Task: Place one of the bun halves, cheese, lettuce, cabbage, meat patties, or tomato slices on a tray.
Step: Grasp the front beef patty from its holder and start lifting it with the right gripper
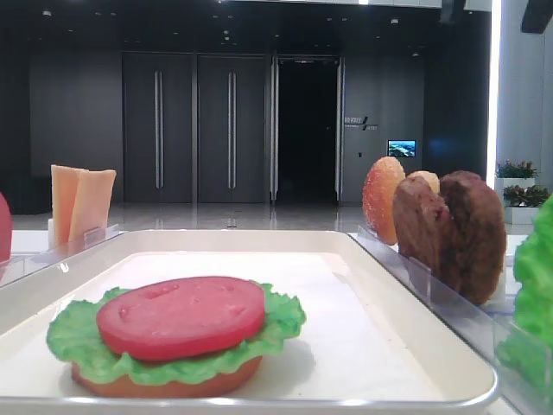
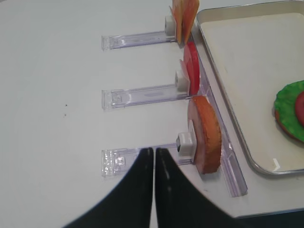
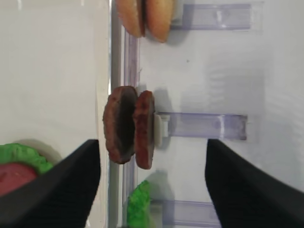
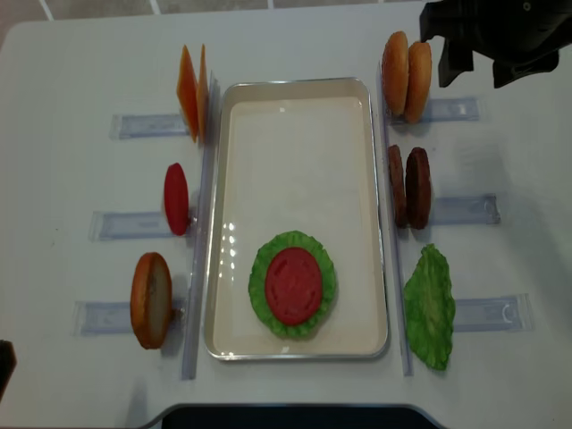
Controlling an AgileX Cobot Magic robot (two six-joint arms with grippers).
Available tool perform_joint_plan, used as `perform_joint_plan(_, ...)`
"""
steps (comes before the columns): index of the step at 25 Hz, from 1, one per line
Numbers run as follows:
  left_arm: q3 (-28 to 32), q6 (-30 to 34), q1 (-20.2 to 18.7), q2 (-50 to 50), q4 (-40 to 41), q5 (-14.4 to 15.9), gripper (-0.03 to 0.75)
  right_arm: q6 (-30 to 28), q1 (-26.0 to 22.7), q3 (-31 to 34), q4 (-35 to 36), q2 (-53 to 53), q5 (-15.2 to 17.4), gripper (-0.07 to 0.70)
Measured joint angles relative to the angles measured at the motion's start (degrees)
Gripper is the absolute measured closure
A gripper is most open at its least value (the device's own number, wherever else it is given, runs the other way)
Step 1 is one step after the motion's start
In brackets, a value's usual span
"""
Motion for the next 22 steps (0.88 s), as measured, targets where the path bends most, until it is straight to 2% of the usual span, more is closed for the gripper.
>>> perform_joint_plan(12, 0.00, 0.00, 0.00, 0.00, 0.00, -0.05, 0.715, 7.13, 8.24, -0.01, -1.28, 8.28, 0.00, 0.153)
perform_joint_plan(22, 0.00, 0.00, 0.00, 0.00, 0.00, -0.05, 0.715, 9.19, 9.27, -0.06, -3.80, 13.60, -0.23, 0.153)
